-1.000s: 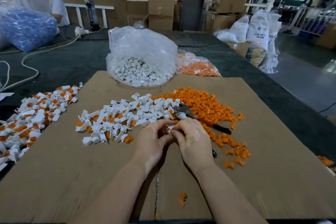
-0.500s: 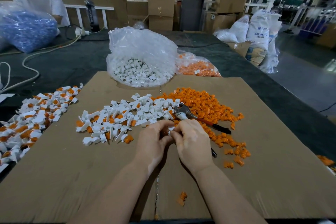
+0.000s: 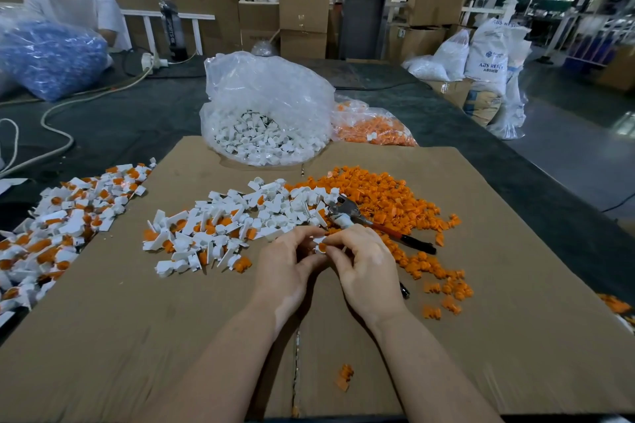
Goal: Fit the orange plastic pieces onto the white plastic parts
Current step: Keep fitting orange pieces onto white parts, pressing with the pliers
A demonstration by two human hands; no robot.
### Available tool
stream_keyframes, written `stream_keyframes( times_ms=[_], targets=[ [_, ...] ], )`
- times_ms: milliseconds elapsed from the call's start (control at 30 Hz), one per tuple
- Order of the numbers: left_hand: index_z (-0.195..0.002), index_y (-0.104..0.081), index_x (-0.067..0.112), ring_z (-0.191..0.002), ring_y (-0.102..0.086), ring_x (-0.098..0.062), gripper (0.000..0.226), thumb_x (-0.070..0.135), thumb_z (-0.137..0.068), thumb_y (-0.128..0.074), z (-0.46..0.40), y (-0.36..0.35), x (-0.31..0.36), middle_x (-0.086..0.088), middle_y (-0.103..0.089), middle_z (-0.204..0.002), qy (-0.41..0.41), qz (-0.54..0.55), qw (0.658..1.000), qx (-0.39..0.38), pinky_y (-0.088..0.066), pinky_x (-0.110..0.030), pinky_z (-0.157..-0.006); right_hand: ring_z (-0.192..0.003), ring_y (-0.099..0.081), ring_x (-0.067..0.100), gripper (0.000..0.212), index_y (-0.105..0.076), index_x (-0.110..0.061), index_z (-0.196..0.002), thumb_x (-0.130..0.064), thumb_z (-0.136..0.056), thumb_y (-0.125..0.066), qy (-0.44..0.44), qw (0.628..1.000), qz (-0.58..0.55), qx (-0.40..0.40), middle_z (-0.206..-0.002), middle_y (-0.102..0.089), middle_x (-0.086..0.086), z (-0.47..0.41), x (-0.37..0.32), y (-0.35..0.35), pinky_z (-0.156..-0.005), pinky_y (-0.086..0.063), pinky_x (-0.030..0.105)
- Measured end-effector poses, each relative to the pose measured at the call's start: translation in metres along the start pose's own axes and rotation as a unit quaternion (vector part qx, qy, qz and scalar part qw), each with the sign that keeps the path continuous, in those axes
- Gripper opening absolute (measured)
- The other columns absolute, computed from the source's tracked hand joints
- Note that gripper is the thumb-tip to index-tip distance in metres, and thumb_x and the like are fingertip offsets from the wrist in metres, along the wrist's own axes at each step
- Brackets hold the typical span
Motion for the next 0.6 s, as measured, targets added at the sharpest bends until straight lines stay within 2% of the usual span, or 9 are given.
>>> stream_keyframes(
  times_ms=[233,333,433,467,500,533,600],
  targets=[
    [-0.103,-0.064,0.024,-0.074,-0.052,0.004,0.029,0.011,-0.078,-0.072,0.001,-0.001,0.002,0.017,-0.057,-0.080,-0.006,0.001,1.000,0.005,-0.037,0.000,-0.064,-0.086,-0.046,0.010,0.010,-0.067,-0.011,-0.085,-0.004,-0.086,-0.060,0.000,0.999,0.010,-0.034,-0.085,-0.056,-0.005,-0.002,0.000,-0.004,-0.074,-0.038,0.021],
    [-0.102,-0.061,0.027,-0.073,-0.051,0.001,0.031,0.007,-0.081,-0.068,0.000,0.003,0.001,0.012,-0.056,-0.079,-0.002,0.006,0.999,0.033,-0.037,-0.002,-0.064,-0.086,-0.050,0.013,0.010,-0.070,-0.011,-0.089,-0.005,-0.084,-0.064,0.018,0.999,0.031,-0.003,-0.086,-0.062,-0.001,-0.001,-0.003,0.000,-0.077,-0.041,0.021],
    [-0.099,-0.061,0.028,-0.084,-0.054,-0.008,0.027,0.004,-0.086,-0.061,0.000,0.013,-0.005,0.006,-0.054,-0.090,0.023,0.029,0.994,0.099,-0.038,-0.012,-0.074,-0.087,-0.057,0.020,0.013,-0.070,-0.007,-0.089,0.001,-0.080,-0.066,0.009,0.998,0.049,0.049,-0.085,-0.064,0.003,0.000,-0.001,0.005,-0.080,-0.044,0.024],
    [-0.100,-0.063,0.025,-0.090,-0.054,-0.013,0.025,0.003,-0.088,-0.058,0.000,0.017,-0.007,0.004,-0.051,-0.093,0.035,0.026,0.992,0.123,-0.036,-0.011,-0.077,-0.086,-0.058,0.022,0.013,-0.070,-0.006,-0.088,0.003,-0.079,-0.066,0.006,0.997,0.058,0.058,-0.084,-0.065,0.004,0.000,0.000,0.005,-0.080,-0.045,0.025],
    [-0.104,-0.065,0.020,-0.093,-0.053,-0.015,0.025,0.002,-0.089,-0.055,0.000,0.020,-0.009,0.002,-0.048,-0.095,0.044,0.022,0.989,0.143,-0.033,-0.003,-0.075,-0.085,-0.059,0.024,0.014,-0.070,-0.004,-0.087,0.005,-0.078,-0.066,0.005,0.996,0.067,0.062,-0.083,-0.065,0.006,0.000,0.001,0.005,-0.079,-0.047,0.028],
    [-0.110,-0.064,0.014,-0.094,-0.052,-0.015,0.026,0.001,-0.091,-0.052,0.001,0.022,-0.011,0.001,-0.044,-0.098,0.055,0.020,0.986,0.157,-0.029,0.004,-0.071,-0.083,-0.059,0.025,0.014,-0.070,-0.003,-0.086,0.007,-0.077,-0.066,0.009,0.995,0.076,0.060,-0.083,-0.065,0.007,0.000,0.001,0.004,-0.077,-0.049,0.031],
    [-0.123,-0.056,0.007,-0.091,-0.047,-0.009,0.033,-0.002,-0.093,-0.047,0.000,0.023,-0.014,0.001,-0.038,-0.105,0.080,0.012,0.983,0.167,-0.023,0.011,-0.069,-0.081,-0.060,0.027,0.017,-0.071,-0.002,-0.086,0.010,-0.075,-0.066,0.018,0.994,0.097,0.053,-0.082,-0.065,0.009,0.001,0.001,0.001,-0.074,-0.051,0.035]
  ],
)
Point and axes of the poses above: each hand's wrist, its own z-axis away from the middle knuckle, its own y-axis out of the back of the hand, x = y × z, the point moved 7 cm from there along -z, towards the middle knuckle
